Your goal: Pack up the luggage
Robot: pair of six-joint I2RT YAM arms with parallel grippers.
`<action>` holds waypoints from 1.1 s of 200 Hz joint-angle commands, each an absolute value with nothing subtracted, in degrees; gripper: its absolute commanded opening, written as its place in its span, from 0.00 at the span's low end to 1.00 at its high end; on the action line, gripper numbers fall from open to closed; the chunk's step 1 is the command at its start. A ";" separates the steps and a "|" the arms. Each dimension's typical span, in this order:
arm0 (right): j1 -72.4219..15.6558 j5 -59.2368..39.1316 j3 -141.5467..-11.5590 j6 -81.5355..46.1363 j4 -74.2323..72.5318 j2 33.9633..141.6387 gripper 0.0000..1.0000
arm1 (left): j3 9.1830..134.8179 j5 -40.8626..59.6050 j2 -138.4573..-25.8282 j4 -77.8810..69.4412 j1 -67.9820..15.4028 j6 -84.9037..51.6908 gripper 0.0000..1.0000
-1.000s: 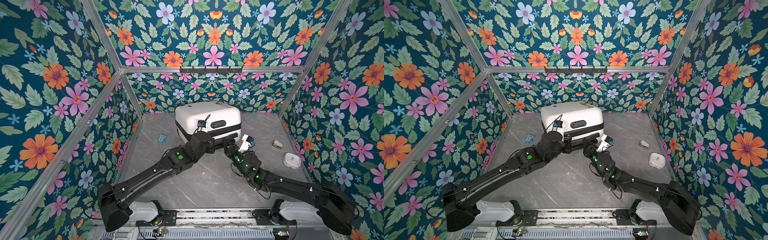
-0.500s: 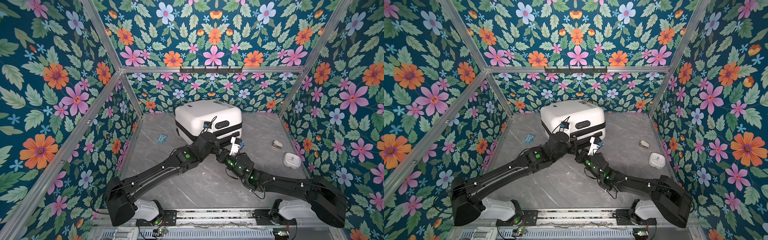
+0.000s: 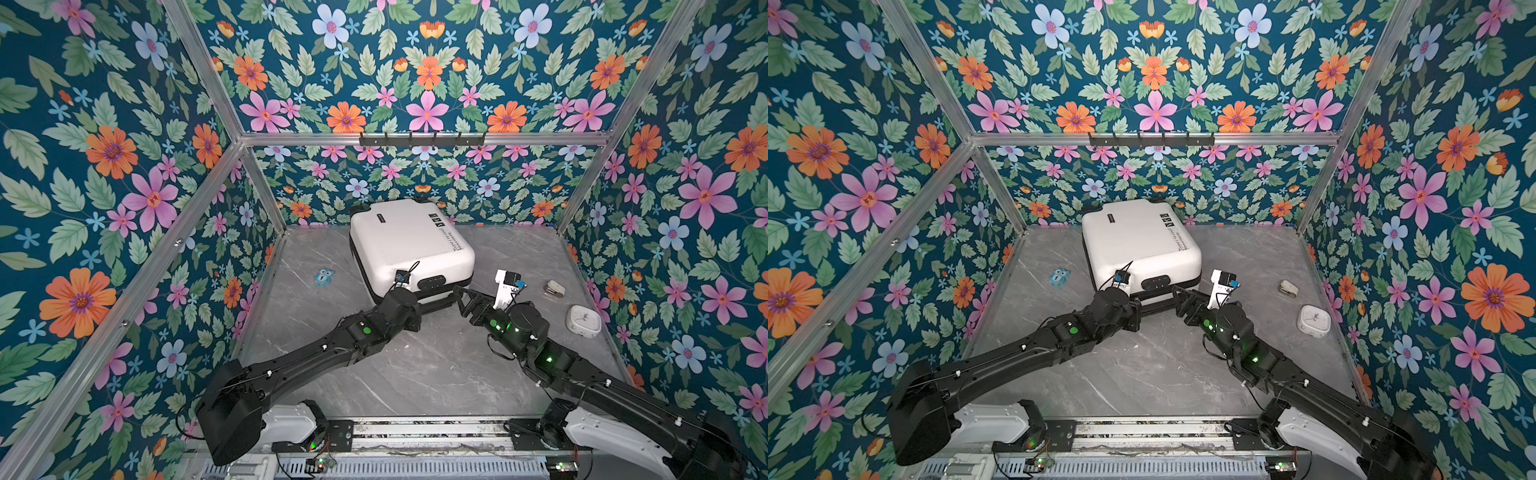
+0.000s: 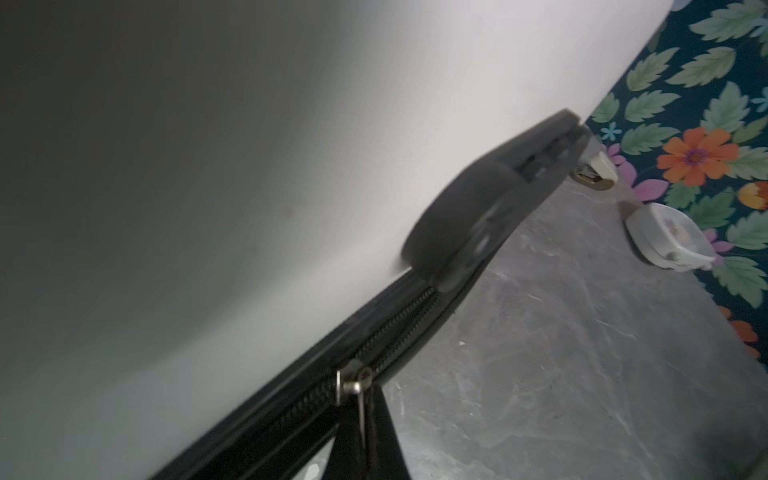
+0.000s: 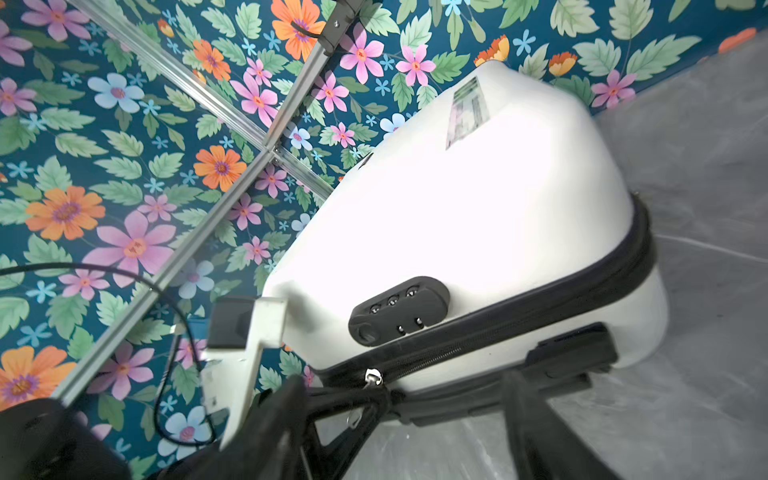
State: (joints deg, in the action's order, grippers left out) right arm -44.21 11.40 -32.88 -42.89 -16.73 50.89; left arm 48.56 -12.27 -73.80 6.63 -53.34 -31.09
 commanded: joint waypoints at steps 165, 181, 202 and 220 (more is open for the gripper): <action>-21.16 -16.75 -70.06 -22.06 14.39 79.26 0.99 | 21.61 -17.35 -72.76 -30.06 -50.84 -26.88 0.00; -21.25 -20.07 -79.49 -18.65 18.61 85.14 0.99 | 20.40 -16.79 -73.08 -31.13 -49.67 -27.38 0.00; -22.92 -20.99 -92.88 -14.50 25.48 93.71 0.99 | 18.75 -16.03 -73.06 -32.26 -47.85 -28.38 0.00; -25.21 -14.16 -103.34 -12.17 31.31 101.90 0.99 | 17.84 -15.13 -73.13 -32.31 -46.15 -28.69 0.00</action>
State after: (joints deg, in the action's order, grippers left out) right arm -23.05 -18.59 -92.97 -18.61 21.23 94.72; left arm 18.83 -16.40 -72.93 -33.74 -47.90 -26.65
